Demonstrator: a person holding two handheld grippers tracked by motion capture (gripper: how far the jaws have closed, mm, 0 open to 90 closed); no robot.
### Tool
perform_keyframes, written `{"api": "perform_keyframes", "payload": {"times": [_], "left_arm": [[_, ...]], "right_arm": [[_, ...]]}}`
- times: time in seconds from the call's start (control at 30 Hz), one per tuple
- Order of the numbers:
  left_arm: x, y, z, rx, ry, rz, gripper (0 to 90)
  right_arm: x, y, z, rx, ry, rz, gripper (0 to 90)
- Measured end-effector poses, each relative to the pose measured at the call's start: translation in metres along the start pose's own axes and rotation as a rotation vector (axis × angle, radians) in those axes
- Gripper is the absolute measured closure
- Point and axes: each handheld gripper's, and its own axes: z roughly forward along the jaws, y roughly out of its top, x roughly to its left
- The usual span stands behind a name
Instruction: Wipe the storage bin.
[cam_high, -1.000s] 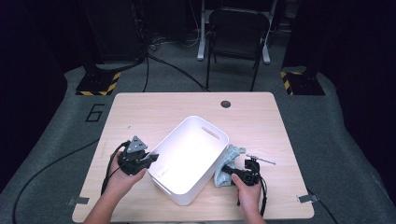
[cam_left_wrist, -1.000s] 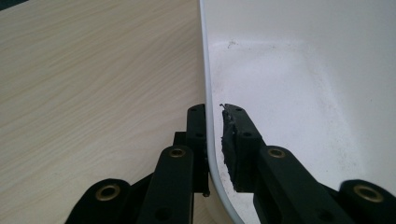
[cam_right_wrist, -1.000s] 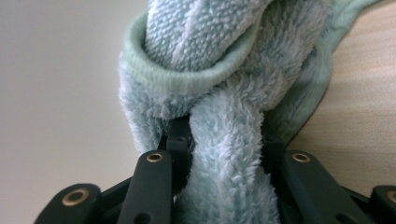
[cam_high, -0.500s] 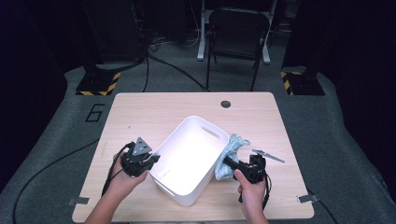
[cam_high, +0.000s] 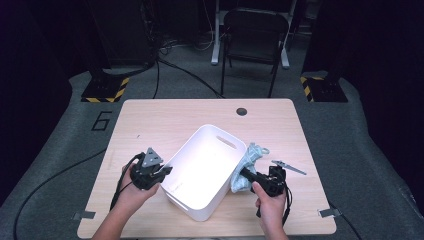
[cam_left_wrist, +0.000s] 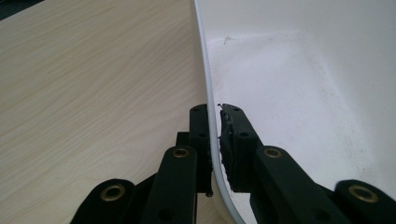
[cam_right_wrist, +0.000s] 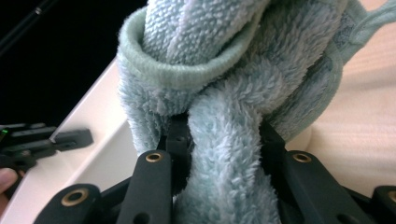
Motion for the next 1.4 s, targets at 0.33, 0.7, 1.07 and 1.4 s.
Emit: {"api": "perform_keyframes", "payload": {"times": [0.33, 0.7, 1.07, 1.4], "left_arm": [[-0.001, 0.000, 0.000, -0.001, 0.012, -0.002, 82.6], [0.001, -0.001, 0.001, -0.023, 0.016, -0.013, 82.4], [0.002, -0.001, 0.001, -0.023, 0.006, -0.026, 81.6], [0.001, -0.001, 0.001, -0.024, 0.018, -0.011, 81.6]], "right_arm": [[-0.022, -0.017, 0.020, 0.104, -0.038, 0.072, 66.4], [-0.037, -0.030, 0.036, 0.165, -0.072, 0.082, 66.5], [-0.034, -0.031, 0.035, 0.156, -0.081, 0.092, 67.7], [-0.028, -0.024, 0.029, 0.159, -0.048, 0.105, 67.8]]}}
